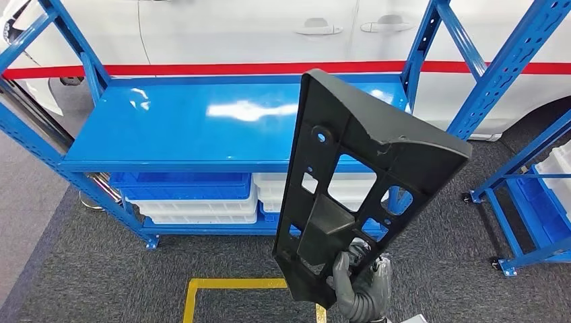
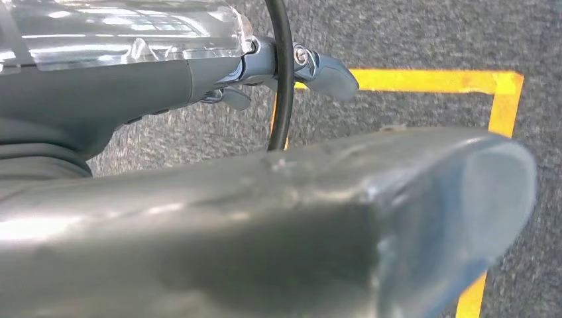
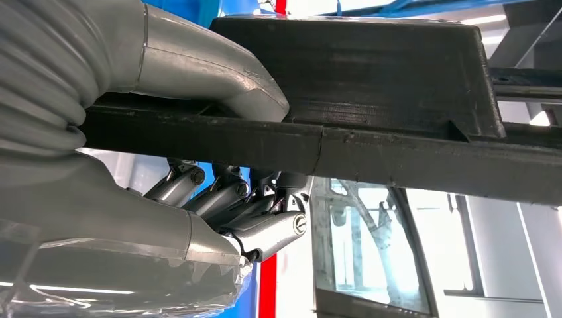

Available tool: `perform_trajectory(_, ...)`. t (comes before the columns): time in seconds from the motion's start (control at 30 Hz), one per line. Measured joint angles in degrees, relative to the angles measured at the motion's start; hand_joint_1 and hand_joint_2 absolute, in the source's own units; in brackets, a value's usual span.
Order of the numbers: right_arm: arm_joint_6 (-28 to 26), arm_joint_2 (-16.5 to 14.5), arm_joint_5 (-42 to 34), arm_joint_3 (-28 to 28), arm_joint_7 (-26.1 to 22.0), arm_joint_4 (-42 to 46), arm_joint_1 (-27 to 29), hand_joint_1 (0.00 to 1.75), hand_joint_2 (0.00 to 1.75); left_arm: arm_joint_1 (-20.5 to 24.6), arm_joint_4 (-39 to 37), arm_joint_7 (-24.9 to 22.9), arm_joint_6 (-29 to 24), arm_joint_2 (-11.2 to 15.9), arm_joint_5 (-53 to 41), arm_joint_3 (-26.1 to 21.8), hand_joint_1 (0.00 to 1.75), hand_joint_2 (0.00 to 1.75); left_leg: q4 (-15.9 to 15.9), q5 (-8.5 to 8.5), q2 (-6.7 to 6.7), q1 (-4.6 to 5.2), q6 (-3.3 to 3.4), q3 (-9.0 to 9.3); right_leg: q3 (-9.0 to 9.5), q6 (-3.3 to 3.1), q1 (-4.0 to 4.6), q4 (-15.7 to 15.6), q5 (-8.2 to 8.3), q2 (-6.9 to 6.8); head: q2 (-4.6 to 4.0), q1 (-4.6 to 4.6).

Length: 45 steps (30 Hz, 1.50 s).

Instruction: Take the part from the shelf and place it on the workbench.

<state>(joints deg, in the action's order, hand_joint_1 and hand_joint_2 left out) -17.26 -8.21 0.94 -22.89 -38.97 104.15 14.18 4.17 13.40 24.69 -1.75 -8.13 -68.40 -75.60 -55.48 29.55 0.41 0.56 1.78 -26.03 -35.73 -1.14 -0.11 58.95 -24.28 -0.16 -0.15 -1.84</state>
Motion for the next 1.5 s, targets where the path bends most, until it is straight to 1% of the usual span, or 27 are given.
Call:
perform_trajectory(0.07, -0.3, 0.1, 0.0, 0.0, 0.0, 0.1, 0.0, 1.75, 1.75, 0.1, 0.0, 0.0, 0.2, 0.0, 0.0, 0.0, 0.00, 0.00, 1.1, -1.69, 0.25, -0.38, 0.39, -0.70, -1.01, 0.54, 0.06, 2.0, -2.70, 0.14, 0.00, 0.01)
perform_trajectory(0.13, -0.4, 0.2, 0.1, 0.0, 0.0, 0.1, 0.1, 1.75, 1.75, 0.1, 0.0, 0.1, 0.4, 0.1, 0.0, 0.0, 0.00, 0.00, 1.3, -3.06, 0.38, -0.57, 0.60, -2.11, -2.87, 1.01, -0.19, 8.2, -8.41, 0.20, 0.00, 0.02)
perform_trajectory(0.17, -0.5, 0.3, 0.1, 0.0, 0.0, 0.1, 0.1, 1.75, 1.75, 0.1, 0.0, 0.1, 0.4, 0.1, 0.0, 0.0, 0.00, 0.00, 1.0, -3.57, 0.44, -0.59, 0.56, -3.00, -3.58, 1.27, -0.38, 11.6, -10.31, 0.19, 0.00, 0.02)
perform_trajectory(0.2, -0.6, 0.4, 0.1, 0.0, 0.0, 0.1, 0.1, 1.75, 1.75, 0.1, 0.0, 0.1, 0.4, 0.1, 0.0, 0.0, 0.00, 0.00, 0.6, -4.02, 0.48, -0.62, 0.42, -3.98, -3.81, 1.53, -0.58, 14.2, -11.10, 0.18, 0.00, 0.03)
perform_trajectory(0.27, -0.7, 0.6, 0.1, 0.0, 0.0, 0.1, 0.1, 1.75, 1.75, 0.1, 0.0, 0.1, 0.5, 0.0, 0.0, 0.0, 0.00, 0.00, -0.5, -4.64, 0.53, -0.84, 0.01, -5.95, -1.57, 2.02, -0.96, 13.6, -8.84, 0.14, 0.00, 0.03)
perform_trajectory(0.3, -0.8, 0.6, 0.1, 0.0, 0.0, 0.1, 0.1, 1.75, 1.75, 0.1, 0.0, 0.1, 0.5, 0.0, 0.0, 0.0, 0.00, 0.00, -1.3, -4.82, 0.54, -0.99, -0.23, -6.91, 0.91, 2.26, -1.20, 10.6, -7.29, 0.09, 0.00, 0.03)
perform_trajectory(0.33, -0.9, 0.7, 0.1, 0.0, 0.1, 0.1, 0.1, 1.75, 1.75, 0.1, 0.0, 0.1, 0.5, 0.0, 0.0, 0.0, 0.00, 0.00, -2.1, -4.94, 0.51, -1.04, -0.54, -7.88, 3.64, 2.45, -1.31, 6.8, -6.76, 0.07, 0.00, 0.03)
perform_trajectory(0.4, -1.3, 0.7, 0.1, 0.0, 0.1, 0.1, 0.1, 1.75, 1.75, 0.1, 0.0, 0.2, 0.6, 0.0, 0.0, 0.0, 0.00, 0.00, -3.6, -5.15, 0.40, -0.98, -1.18, -9.16, 6.77, 2.04, -1.24, 1.7, -7.21, 0.18, 0.00, -0.02)
perform_trajectory(0.43, -1.3, 0.8, 0.0, 0.0, 0.1, 0.2, 0.1, 1.75, 1.75, 0.0, 0.0, 0.2, 0.6, 0.0, -0.1, 0.0, 0.00, 0.00, -4.0, -5.37, 0.34, -0.90, -1.57, -9.49, 6.97, 1.55, -1.06, 1.0, -7.71, 0.28, 0.00, -0.04)
perform_trajectory(0.5, -1.1, 0.9, -0.4, 0.0, 0.2, 0.2, 0.2, 1.75, 1.75, 0.0, 0.0, 0.3, 0.7, 0.0, -0.1, 0.0, 0.00, 0.00, -4.3, -5.79, 0.25, -0.99, -2.26, -9.83, 6.20, 0.32, -1.01, 1.0, -7.16, 0.29, 0.00, -0.03)
perform_trajectory(0.53, -0.9, 0.9, -0.8, 0.0, 0.2, 0.3, 0.2, 1.75, 1.75, -0.1, 0.0, 0.4, 0.7, 0.0, -0.1, 0.0, 0.00, 0.00, -4.8, -5.12, 0.19, -1.09, -2.60, -10.23, 5.73, -0.24, -1.00, 1.0, -6.69, 0.31, 0.00, -0.04)
perform_trajectory(0.6, -0.2, 0.9, -1.6, 0.0, 0.2, 0.5, 0.3, 1.75, 1.75, -0.2, 0.0, 0.5, 0.8, -0.1, -0.2, 0.0, 0.00, 0.00, -8.5, -1.01, 0.12, -1.25, -3.12, -11.70, 4.52, -1.08, -1.08, 0.9, -5.65, 0.45, 0.00, -0.03)
perform_trajectory(0.67, 0.3, 1.0, -2.1, 0.0, 0.1, 0.6, 0.6, 1.75, 1.75, -0.2, 0.0, 0.6, 0.9, -0.1, -0.2, 0.0, 0.00, 0.00, -15.0, 3.69, 0.11, -1.27, -3.39, -13.39, 3.19, -1.39, -0.90, 1.0, -4.67, 0.85, 0.00, -0.03)
perform_trajectory(0.7, 0.5, 1.1, -2.2, 0.0, 0.1, 0.6, 0.7, 1.75, 1.75, -0.2, 0.0, 0.6, 1.0, -0.1, -0.1, 0.0, 0.00, 0.00, -17.6, 4.58, 0.10, -1.26, -3.38, -13.77, 2.54, -1.42, -0.77, 1.0, -4.20, 1.09, 0.00, -0.03)
perform_trajectory(0.77, 0.8, 1.2, -2.4, 0.0, 0.0, 0.6, 1.0, 1.75, 1.75, -0.2, 0.0, 0.7, 1.1, -0.1, -0.1, 0.0, 0.00, 0.00, -18.9, 3.07, -0.02, -1.15, -2.88, -12.55, 1.21, -1.46, -0.38, 1.1, -3.21, 1.84, 0.00, -0.03)
perform_trajectory(0.83, 0.8, 1.4, -2.5, 0.0, 0.0, 0.7, 1.2, 1.75, 1.75, -0.2, 0.0, 0.8, 1.1, -0.1, 0.0, 0.0, 0.00, 0.00, -12.9, 0.19, -1.13, -0.81, -1.52, -7.96, 0.23, -1.47, 0.06, 1.2, -2.30, 2.87, 0.00, -0.03)
perform_trajectory(0.9, 0.9, 1.4, -2.5, 0.0, 0.0, 0.9, 1.3, 1.75, 1.75, -0.1, 0.0, 0.9, 1.1, 0.0, 0.0, 0.0, 0.00, 0.00, -5.3, 0.10, -3.73, -0.58, 0.10, -3.03, -0.27, -1.22, 0.06, 1.1, -1.48, 3.79, 0.00, -0.02)
perform_trajectory(0.97, 0.9, 1.4, -2.5, 0.0, -0.1, 1.0, 1.4, 1.75, 1.75, -0.2, 0.1, 0.9, 0.9, 0.0, 0.0, 0.0, 0.00, 0.00, -2.0, 0.85, -4.89, -0.24, 0.79, -1.25, -0.48, -0.54, -0.54, 0.8, -0.73, 4.65, 0.00, -0.03)
perform_trajectory(1.03, 1.0, 1.5, -2.6, 0.0, -0.1, 1.0, 1.6, 1.75, 1.75, -0.2, 0.1, 1.0, 0.8, 0.0, 0.0, 0.0, 0.00, 0.00, -0.7, 0.05, -3.81, -0.05, 0.93, -0.91, -0.51, 0.20, -0.89, 0.5, -0.11, 5.39, 0.00, -0.04)
perform_trajectory(1.1, 1.0, 1.5, -2.6, 0.1, -0.1, 1.1, 2.1, 1.75, 1.75, -0.2, 0.1, 1.0, 0.7, -0.1, 0.1, 0.0, 0.00, 0.00, 1.0, -1.20, -2.36, -0.38, 0.90, -0.37, -1.25, 0.71, -0.68, 1.8, -1.34, 3.70, 0.00, -0.02)
perform_trajectory(1.17, 1.0, 1.7, -2.8, 0.2, -0.1, 1.1, 2.6, 1.75, 1.75, -0.3, 0.1, 1.0, 0.7, -0.2, 0.2, 0.0, 0.00, 0.00, 1.6, -1.95, -0.70, -0.53, 0.71, -0.55, -3.61, 1.17, -0.65, 7.1, -5.25, 1.26, 0.00, 0.01)
perform_trajectory(1.23, 1.1, 1.8, -3.1, 0.4, -0.1, 1.1, 3.1, 1.75, 1.75, -0.6, 0.1, 0.9, 0.7, -0.3, 0.4, -0.1, 0.00, 0.00, 1.0, -2.01, 1.02, -0.56, 0.64, -1.38, -5.76, 1.77, -0.96, 13.0, -8.26, 0.60, 0.00, 0.01)
perform_trajectory(1.27, 1.1, 1.9, -3.3, 0.6, -0.1, 1.1, 3.4, 1.75, 1.75, -0.6, 0.1, 0.9, 0.7, -0.3, 0.5, -0.1, 0.00, 0.00, 0.6, -1.94, 1.85, -0.61, 0.53, -1.76, -5.63, 2.10, -1.15, 13.8, -8.30, 0.43, 0.00, 0.00)
perform_trajectory(1.3, 1.2, 2.0, -3.4, 0.7, -0.1, 1.1, 3.7, 1.75, 1.75, -0.6, 0.1, 0.9, 0.7, -0.4, 0.6, -0.2, 0.00, 0.00, 0.2, -1.81, 2.57, -0.70, 0.33, -2.09, -4.39, 2.38, -1.34, 12.5, -7.36, 0.17, 0.00, 0.00)
perform_trajectory(1.37, 1.4, 2.0, -3.5, 0.9, 0.0, 1.0, 4.0, 1.75, 1.75, -0.5, 0.1, 0.9, 0.7, -0.5, 0.6, -0.2, 0.00, 0.00, -1.0, -1.25, 3.81, -0.85, -0.45, -2.60, -0.09, 2.58, -1.49, 6.1, -5.01, -1.30, 0.00, -0.01)
perform_trajectory(1.43, 1.5, 2.0, -3.7, 1.0, -0.1, 1.0, 4.1, 1.75, 1.75, -0.4, 0.1, 0.9, 0.8, -0.6, 0.7, -0.3, 0.00, 0.00, -2.3, -0.50, 4.74, -0.73, -1.42, -2.98, 2.27, 1.89, -1.29, 2.0, -4.27, -2.72, 0.00, -0.01)
perform_trajectory(1.5, 1.5, 2.0, -3.7, 1.1, -0.1, 1.1, 4.3, 1.75, 1.75, -0.3, 0.2, 0.9, 0.8, -0.6, 0.7, -0.3, 0.00, 0.00, -2.7, -0.20, 5.52, -0.63, -2.09, -2.90, 2.12, 0.91, -1.02, 1.8, -4.33, -2.48, 0.00, 0.00)
